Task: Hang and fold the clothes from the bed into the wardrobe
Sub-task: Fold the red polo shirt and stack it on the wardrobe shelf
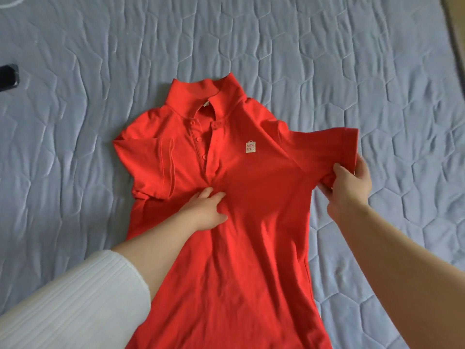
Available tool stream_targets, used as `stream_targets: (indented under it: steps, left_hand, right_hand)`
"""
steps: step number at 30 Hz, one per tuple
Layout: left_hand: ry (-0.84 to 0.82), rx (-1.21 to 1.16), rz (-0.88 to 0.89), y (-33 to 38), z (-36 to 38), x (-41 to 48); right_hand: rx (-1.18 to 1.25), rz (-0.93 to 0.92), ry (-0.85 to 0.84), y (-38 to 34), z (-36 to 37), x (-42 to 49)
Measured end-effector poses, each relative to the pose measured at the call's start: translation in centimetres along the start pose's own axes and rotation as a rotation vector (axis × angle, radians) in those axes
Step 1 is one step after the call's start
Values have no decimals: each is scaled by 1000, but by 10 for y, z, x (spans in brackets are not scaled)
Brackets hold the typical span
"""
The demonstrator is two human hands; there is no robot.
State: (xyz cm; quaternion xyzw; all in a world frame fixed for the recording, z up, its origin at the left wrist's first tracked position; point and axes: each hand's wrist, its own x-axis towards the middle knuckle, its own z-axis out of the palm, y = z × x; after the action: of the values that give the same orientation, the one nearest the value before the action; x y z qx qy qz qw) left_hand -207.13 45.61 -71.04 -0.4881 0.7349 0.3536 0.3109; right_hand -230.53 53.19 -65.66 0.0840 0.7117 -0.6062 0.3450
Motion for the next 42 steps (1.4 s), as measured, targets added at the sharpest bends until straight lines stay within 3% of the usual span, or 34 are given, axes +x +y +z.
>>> stream_targets:
  steps: [2,4,7,9,10,12,15,18,22,27,30,32,33,35,37,39,42]
  left_hand:
    - [93,-81,-10,8,-4,-3]
    - [225,-219,41,19,-10,-6]
    - [301,-728,110,38,-20,-8]
    - [206,-1259,13,51,-31,-12]
    - [165,-1459,-58,53,-35,-12]
    - [117,-1592,-134,53,-39,-8]
    - [56,-1502,-126,51,-39,0]
    - [95,-1425,-135,60,-38,10]
    - [388,-1344,-124,74,-36,29]
    - [605,-1158,204,88,-50,40]
    - [586,-990,-19,75,-50,42]
    - [530,-610,-242,67,-46,42]
    - [567,-457,-262,68,-47,39]
    - [778,-337,-77,82,-55,36]
    - [873,-280,89,102,-64,39]
    - [800,-139,73,121,-71,51]
    - [536,88,-122,133,-83,73]
  right_hand:
    - [-31,-74,15,-7,0,1]
    - [-228,-219,42,-10,4,-1]
    - [-608,-529,0,-7,17,-17]
    - [-912,-718,-299,6,24,-26]
    - [-1092,-727,-484,16,25,-29]
    - [-1350,-610,-675,34,21,-29]
    - [-1384,-469,-632,51,14,-25]
    - [-1406,-442,-594,63,9,-23]
    - [-1372,-465,-458,68,4,-15]
    - [-1060,-453,-218,67,-2,-2]
    - [-995,-373,-134,74,-11,-4]
    - [-1026,-240,-177,80,-15,-4]
    - [-1006,-171,-185,80,-16,-3]
    - [-941,-90,-199,77,-17,-1]
    - [-934,-73,-233,77,-18,0]
    - [-974,-93,-275,80,-20,2]
    - [-1007,-143,-322,83,-26,8]
